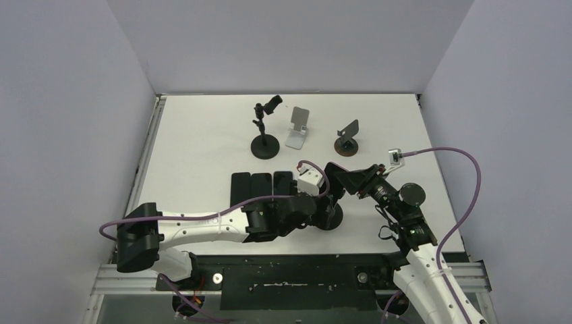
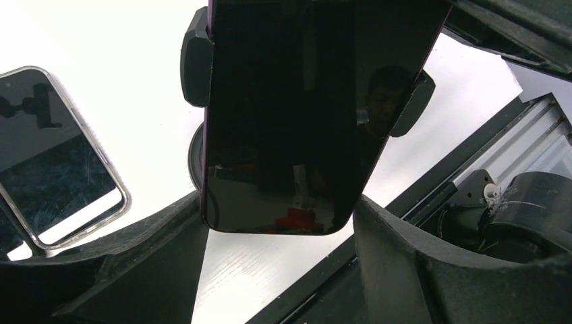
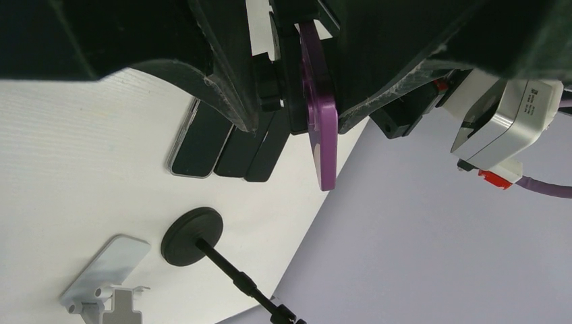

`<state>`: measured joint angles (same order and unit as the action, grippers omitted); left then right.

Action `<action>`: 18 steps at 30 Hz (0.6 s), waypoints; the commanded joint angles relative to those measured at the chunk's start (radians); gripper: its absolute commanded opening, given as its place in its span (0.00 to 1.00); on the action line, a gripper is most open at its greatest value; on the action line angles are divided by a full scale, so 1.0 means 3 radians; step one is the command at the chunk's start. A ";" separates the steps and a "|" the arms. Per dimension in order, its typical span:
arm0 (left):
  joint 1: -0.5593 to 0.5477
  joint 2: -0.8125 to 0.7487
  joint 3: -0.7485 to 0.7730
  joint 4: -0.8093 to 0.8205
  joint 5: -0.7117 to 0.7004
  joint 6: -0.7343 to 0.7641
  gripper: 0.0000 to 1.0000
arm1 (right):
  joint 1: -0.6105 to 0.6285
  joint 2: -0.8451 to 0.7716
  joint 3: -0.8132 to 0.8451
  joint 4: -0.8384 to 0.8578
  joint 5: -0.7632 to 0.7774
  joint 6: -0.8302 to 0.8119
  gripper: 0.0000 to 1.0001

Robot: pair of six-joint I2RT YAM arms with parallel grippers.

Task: Remove the phone from the phone stand
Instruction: Adjust the phone stand with the phone at the center of the board.

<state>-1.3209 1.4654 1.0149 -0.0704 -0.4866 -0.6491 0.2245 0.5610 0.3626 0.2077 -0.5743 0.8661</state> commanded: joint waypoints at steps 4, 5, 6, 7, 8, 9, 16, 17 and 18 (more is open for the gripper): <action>-0.0015 -0.0211 -0.0023 0.0357 -0.0046 0.0021 0.51 | -0.0002 0.0036 0.0083 -0.0043 0.0009 -0.0090 0.46; -0.0015 -0.0211 -0.0032 0.0366 -0.0034 0.0028 0.53 | 0.0000 0.0041 0.0085 -0.0043 -0.0004 -0.0090 0.47; -0.0014 -0.0214 -0.0039 0.0374 -0.0014 0.0028 0.55 | -0.0002 0.0049 0.0086 -0.0043 -0.0018 -0.0090 0.47; -0.0015 -0.0216 -0.0041 0.0377 0.0006 0.0030 0.58 | 0.0001 0.0056 0.0085 -0.0043 -0.0037 -0.0091 0.48; -0.0015 -0.0216 -0.0046 0.0376 0.0022 0.0035 0.62 | 0.0000 0.0058 0.0089 -0.0043 -0.0052 -0.0097 0.49; -0.0015 -0.0224 -0.0049 0.0387 0.0032 0.0047 0.71 | 0.0002 0.0060 0.0090 -0.0047 -0.0065 -0.0099 0.51; -0.0015 -0.0345 -0.0171 0.0527 0.0063 0.0099 0.97 | 0.0003 0.0058 0.0168 -0.0115 -0.0172 -0.0162 0.61; -0.0015 -0.0371 -0.0195 0.0552 0.0069 0.0104 0.97 | 0.0006 0.0059 0.0186 -0.0130 -0.0187 -0.0167 0.62; -0.0014 -0.0397 -0.0217 0.0567 0.0082 0.0108 0.97 | 0.0004 0.0058 0.0210 -0.0152 -0.0200 -0.0180 0.63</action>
<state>-1.3212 1.4055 0.9691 0.0082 -0.4709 -0.6300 0.2241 0.5732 0.3672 0.1757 -0.6083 0.8387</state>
